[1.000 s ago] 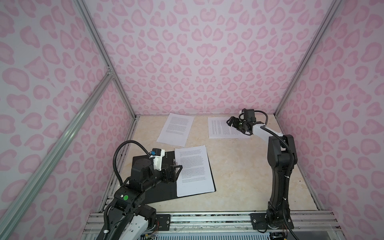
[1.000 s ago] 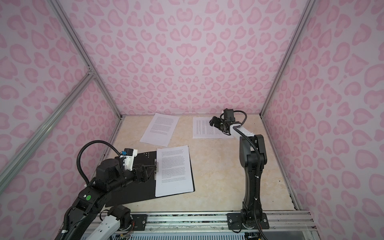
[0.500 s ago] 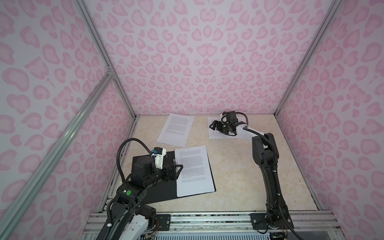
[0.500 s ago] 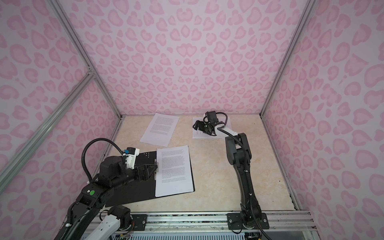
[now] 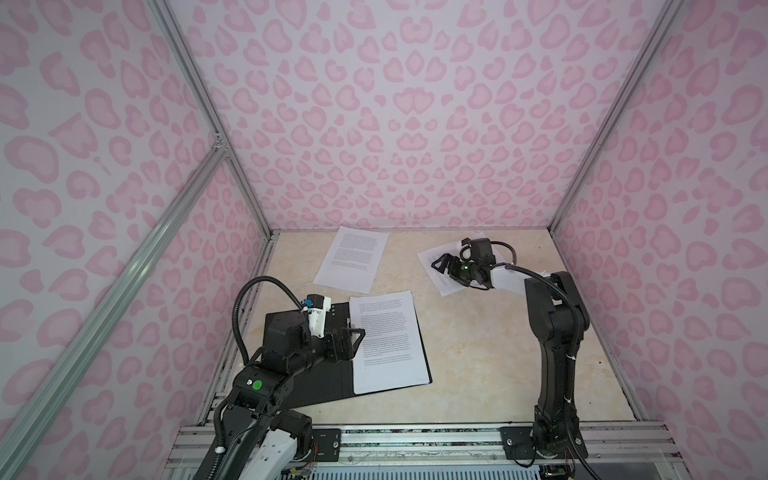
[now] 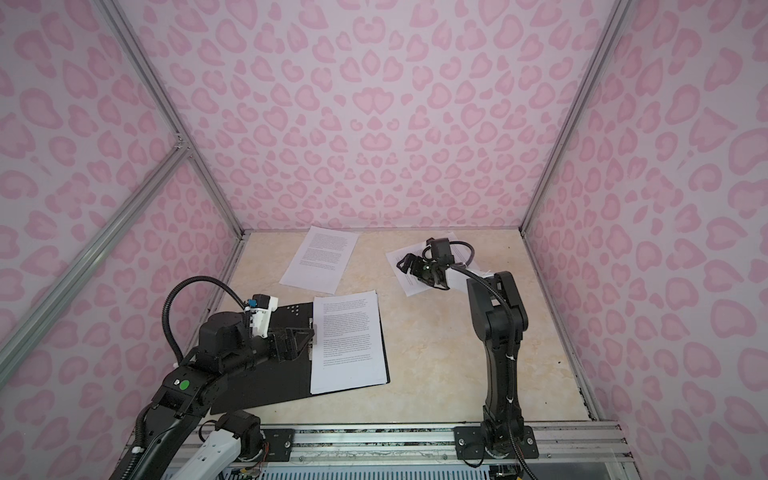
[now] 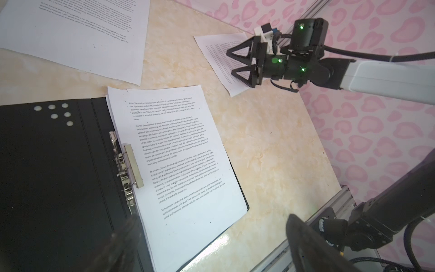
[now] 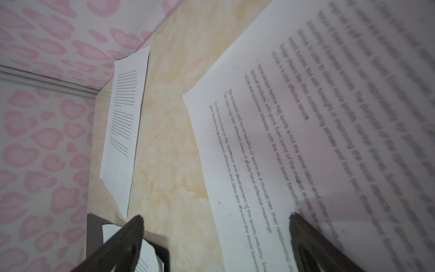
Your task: Put the files into the folder
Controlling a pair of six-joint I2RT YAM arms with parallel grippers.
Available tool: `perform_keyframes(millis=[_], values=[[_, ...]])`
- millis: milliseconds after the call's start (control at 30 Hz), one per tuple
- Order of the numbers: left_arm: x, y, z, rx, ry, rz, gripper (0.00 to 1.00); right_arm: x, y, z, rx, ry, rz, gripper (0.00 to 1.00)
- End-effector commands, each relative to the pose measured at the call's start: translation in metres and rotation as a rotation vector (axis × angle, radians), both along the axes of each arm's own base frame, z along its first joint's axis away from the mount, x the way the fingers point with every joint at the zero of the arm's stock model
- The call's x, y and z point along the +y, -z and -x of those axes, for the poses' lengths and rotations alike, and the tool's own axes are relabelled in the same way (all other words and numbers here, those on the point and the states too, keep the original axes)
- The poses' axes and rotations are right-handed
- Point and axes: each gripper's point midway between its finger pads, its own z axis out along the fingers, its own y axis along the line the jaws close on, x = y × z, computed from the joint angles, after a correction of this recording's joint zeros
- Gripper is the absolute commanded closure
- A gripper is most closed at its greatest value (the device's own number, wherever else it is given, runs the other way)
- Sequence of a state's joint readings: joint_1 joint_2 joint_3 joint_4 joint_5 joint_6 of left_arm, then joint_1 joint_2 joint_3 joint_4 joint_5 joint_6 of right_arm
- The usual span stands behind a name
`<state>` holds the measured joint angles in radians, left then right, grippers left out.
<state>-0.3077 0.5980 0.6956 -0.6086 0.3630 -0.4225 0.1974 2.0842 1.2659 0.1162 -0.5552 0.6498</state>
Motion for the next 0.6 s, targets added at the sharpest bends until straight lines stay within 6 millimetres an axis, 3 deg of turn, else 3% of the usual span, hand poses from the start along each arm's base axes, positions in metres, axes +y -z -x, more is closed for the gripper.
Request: perform_keyframes(millis=[0,167,233,300,400,567], values=[[-0.002,-0.006,-0.003,-0.032,0.004,0.015,0.03,-0.042,0.016,0.041,0.079,0.123,-0.040,0.03],[-0.004,-0.009,-0.002,-0.034,0.014,0.031,0.03,-0.123,0.004,0.114,0.065,0.315,-0.026,0.03],[-0.006,-0.009,-0.002,-0.032,0.023,0.042,0.03,-0.142,-0.007,0.128,0.046,0.344,0.023,0.03],[-0.009,-0.010,-0.002,-0.028,0.032,0.056,0.03,-0.147,-0.023,0.129,0.024,0.324,0.076,0.03],[-0.011,-0.010,-0.002,-0.019,0.034,0.072,0.03,-0.143,-0.041,0.116,-0.010,0.292,0.081,0.03],[-0.017,-0.019,-0.012,-0.025,-0.024,0.222,0.03,-0.145,-0.036,0.082,0.007,0.300,0.107,0.03]])
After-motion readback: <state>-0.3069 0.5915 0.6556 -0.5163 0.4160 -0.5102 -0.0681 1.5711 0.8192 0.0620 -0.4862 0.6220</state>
